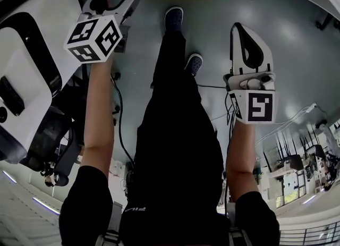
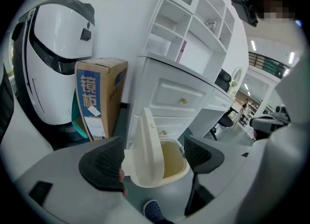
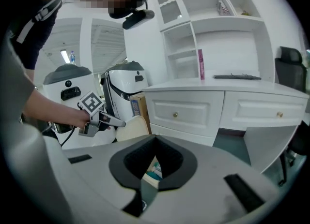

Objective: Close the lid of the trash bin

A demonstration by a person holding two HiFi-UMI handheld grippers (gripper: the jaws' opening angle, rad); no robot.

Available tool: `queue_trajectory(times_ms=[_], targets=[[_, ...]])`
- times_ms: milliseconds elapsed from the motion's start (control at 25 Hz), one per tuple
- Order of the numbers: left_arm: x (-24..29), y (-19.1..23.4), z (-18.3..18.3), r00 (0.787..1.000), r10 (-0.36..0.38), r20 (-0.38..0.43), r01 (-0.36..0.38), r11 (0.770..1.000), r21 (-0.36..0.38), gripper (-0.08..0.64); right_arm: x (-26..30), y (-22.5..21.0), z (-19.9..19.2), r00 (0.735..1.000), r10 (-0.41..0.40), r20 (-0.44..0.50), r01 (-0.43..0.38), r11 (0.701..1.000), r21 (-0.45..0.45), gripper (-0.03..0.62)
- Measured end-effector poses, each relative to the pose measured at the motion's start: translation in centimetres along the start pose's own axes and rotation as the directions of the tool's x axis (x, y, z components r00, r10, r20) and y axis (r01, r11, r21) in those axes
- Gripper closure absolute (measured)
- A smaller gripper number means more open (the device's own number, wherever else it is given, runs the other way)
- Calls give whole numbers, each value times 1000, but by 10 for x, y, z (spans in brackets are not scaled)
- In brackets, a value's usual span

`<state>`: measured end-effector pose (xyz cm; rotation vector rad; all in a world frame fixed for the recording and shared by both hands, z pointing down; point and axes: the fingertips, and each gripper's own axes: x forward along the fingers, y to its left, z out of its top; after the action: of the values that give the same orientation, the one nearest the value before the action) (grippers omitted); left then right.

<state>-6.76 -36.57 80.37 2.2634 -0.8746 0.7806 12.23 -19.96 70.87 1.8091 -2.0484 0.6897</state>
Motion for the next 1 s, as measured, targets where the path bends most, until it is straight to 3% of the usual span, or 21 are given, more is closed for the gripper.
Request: queue_trajectory(times_ms=[320,480,560,680,1000], targets=[[22,12,-13,1000,-25,-11,25,1000,8,164,6,-2,-23,999,-37,-27,37,999,14,589],[20,11,-16,999,-37,-4,37,999,-31,179,5,0,-31,999,-30,-31,30,999,27,589],[21,12,-17,1000,-31,3,31,999,-33,235,6,-2,-36,999,-30,-37,32,999,38,589],[21,11,-17,1000,-21,12,22,999,-29,405,5,-4,-42,998,-37,-49,39,998,53,589],[23,1,-16,999,-23,45,24,999,-21,414,3,-2,-59,997,-27,-74,33,997,73,589]])
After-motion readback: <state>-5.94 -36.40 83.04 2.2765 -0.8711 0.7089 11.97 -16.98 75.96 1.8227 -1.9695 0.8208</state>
